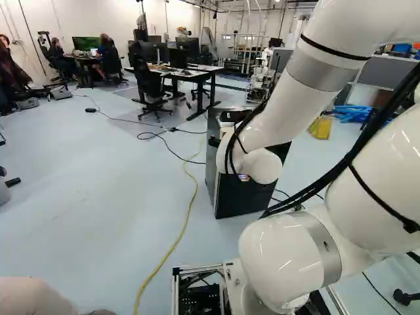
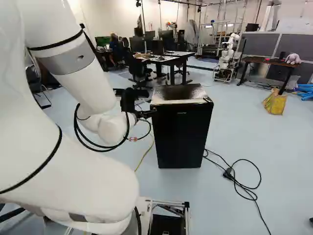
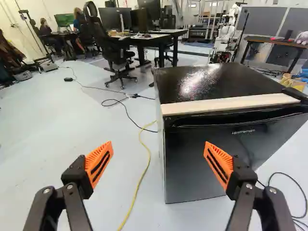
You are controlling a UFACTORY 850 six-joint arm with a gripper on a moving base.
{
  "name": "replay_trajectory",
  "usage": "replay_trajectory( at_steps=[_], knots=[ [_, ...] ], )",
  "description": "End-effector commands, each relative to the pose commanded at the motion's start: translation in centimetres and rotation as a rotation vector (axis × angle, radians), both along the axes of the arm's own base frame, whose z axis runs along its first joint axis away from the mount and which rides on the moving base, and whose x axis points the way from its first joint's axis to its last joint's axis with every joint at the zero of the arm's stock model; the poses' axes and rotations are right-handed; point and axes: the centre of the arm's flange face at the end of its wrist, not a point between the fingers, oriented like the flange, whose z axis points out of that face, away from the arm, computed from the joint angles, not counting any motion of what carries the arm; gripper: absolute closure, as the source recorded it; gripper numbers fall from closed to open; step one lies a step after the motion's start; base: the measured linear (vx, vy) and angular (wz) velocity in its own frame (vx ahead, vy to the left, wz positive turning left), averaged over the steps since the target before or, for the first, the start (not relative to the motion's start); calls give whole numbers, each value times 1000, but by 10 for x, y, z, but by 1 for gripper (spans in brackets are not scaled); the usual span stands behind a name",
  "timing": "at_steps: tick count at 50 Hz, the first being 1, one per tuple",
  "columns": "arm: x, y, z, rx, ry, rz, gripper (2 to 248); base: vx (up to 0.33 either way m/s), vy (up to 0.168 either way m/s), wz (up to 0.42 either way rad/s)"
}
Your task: Grab a drink from the fridge
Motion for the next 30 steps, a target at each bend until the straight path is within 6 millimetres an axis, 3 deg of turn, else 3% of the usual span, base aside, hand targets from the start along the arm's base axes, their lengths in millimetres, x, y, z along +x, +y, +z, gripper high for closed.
replay_trajectory(
  at_steps=[30],
  knots=[
    [8, 6, 1, 31, 6, -45, 3, 0, 0, 0]
  ],
)
